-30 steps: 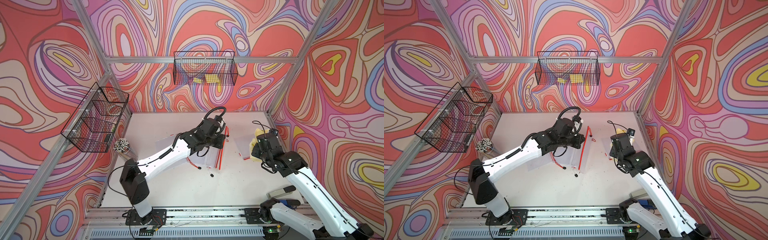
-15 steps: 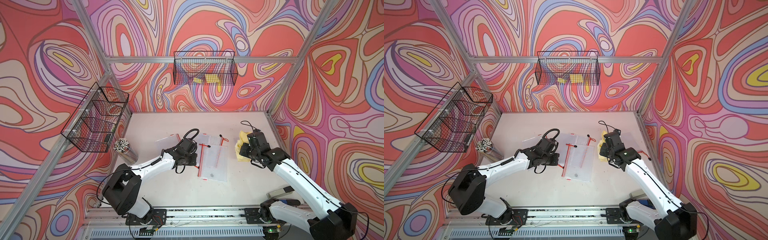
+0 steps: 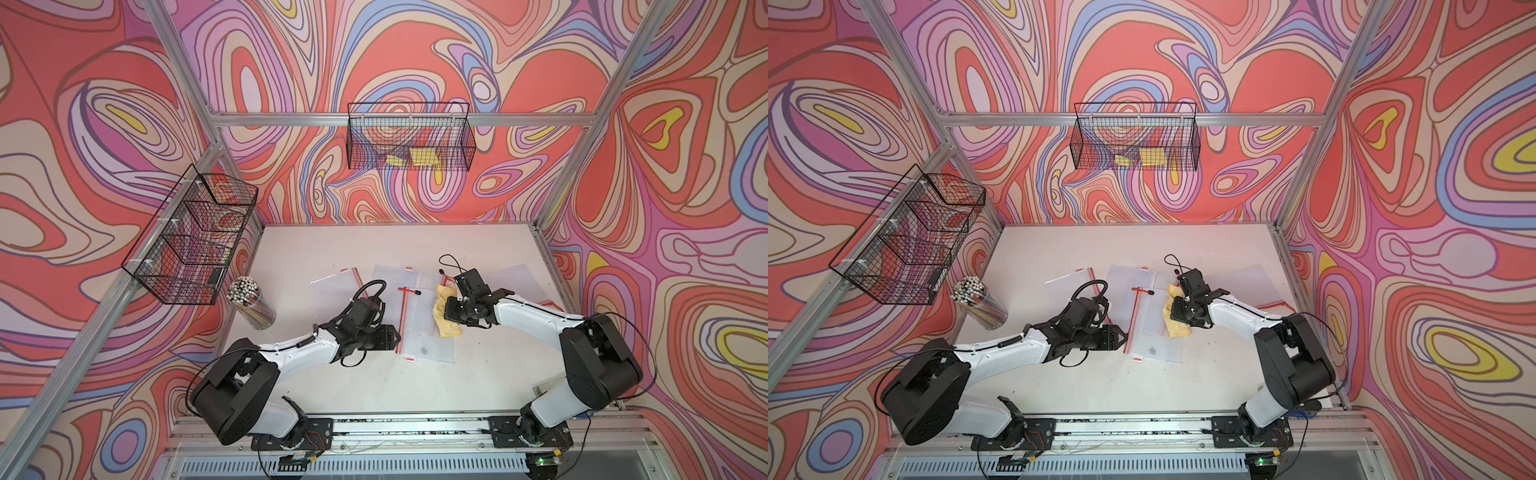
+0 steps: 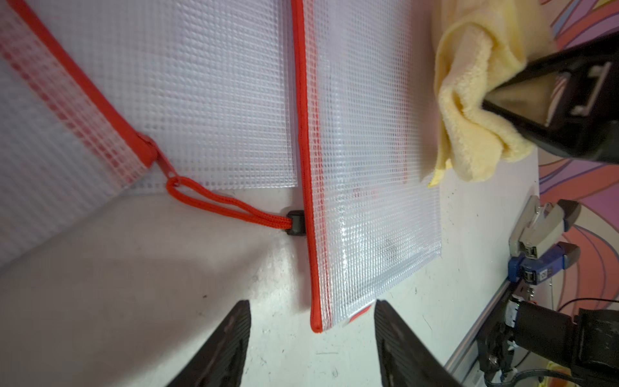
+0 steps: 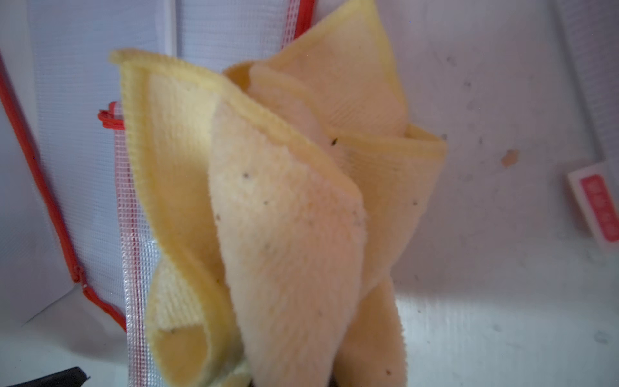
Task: Wipe the document bag
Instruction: Wipe the dirt from the document bag.
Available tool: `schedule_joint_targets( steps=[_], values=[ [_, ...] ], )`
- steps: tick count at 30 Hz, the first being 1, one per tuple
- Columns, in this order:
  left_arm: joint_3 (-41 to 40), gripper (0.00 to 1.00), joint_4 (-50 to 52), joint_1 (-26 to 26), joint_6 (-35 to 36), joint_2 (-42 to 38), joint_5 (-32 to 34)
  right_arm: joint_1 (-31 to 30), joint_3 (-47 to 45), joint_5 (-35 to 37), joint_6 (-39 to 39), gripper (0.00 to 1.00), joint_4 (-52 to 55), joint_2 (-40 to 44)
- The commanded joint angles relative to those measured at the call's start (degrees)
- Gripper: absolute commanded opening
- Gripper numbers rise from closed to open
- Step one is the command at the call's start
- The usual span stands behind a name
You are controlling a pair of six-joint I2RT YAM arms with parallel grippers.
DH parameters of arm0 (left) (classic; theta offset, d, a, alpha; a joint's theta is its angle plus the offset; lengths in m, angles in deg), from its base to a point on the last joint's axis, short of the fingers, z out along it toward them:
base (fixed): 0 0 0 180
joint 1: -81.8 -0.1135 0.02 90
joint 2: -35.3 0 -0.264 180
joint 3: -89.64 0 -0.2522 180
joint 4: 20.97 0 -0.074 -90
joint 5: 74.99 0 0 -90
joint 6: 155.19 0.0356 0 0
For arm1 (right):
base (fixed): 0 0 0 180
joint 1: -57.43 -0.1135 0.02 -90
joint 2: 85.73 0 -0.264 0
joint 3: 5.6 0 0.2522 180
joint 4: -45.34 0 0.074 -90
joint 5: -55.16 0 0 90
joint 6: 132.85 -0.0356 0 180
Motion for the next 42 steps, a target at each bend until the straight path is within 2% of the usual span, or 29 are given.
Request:
schedule_joint_targets(
  steps=[1, 11, 13, 15, 18, 21, 23, 26, 29, 31, 33, 37, 42],
  values=[
    [-3.3, 0.61, -10.4, 0.0, -2.7, 2.2, -5.9, -0.2, 1.0, -1.2, 0.6, 0.00, -3.4, -2.6],
    [-7.1, 0.52, -20.3, 0.1, -6.5, 8.2, -10.5, -0.8, 0.9, -2.0, 0.4, 0.00, -4.2, -6.0],
    [-7.4, 0.45, -22.0, 0.1, -7.3, 9.2, -11.3, -0.8, 1.1, -1.6, 0.6, 0.00, -3.9, -5.6],
    [-7.8, 0.28, -22.2, 0.1, -7.8, 9.2, -10.9, -1.0, 1.5, -0.7, 0.9, 0.00, -3.1, -5.3],
    [-8.3, 0.15, -20.9, 0.1, -7.5, 8.0, -9.5, -1.3, 1.6, -0.2, 1.0, 0.00, -2.5, -4.4],
    [-8.2, 0.00, -18.2, 0.1, -6.8, 6.8, -7.9, -5.0, 4.5, 2.7, 1.0, 0.00, 0.6, -2.9],
    [-8.0, 0.00, -17.1, 0.1, -6.9, 6.6, -7.1, -9.0, 7.4, 2.3, 0.8, 0.00, 1.8, -2.9],
    [-7.4, 0.00, -16.2, 0.1, -6.7, 7.2, -6.8, -13.3, 9.2, -4.2, -2.2, 0.00, -2.7, -5.2],
    [-7.5, 0.00, -16.5, 0.1, -7.1, 7.8, -6.8, -15.0, 9.5, -8.7, -5.4, 0.00, -8.1, -9.2],
    [-8.1, 0.00, -17.1, 0.1, -7.5, 7.5, -6.7, -15.0, 9.6, -8.1, -6.3, 0.00, -8.6, -13.2],
    [-8.8, 0.00, -17.1, 0.1, -7.7, 6.8, -6.4, -14.5, 9.8, -5.7, -6.6, 0.00, -8.4, -15.1],
    [-9.5, 0.00, -14.9, 0.1, -7.1, 4.4, -5.1, -11.4, 9.6, -5.5, -6.0, 0.00, -8.3, -16.8],
    [-9.4, 0.00, -10.8, 0.1, -5.7, 1.3, -3.3, -3.7, 6.9, -4.5, -3.4, 0.00, -6.7, -16.4]
  ],
)
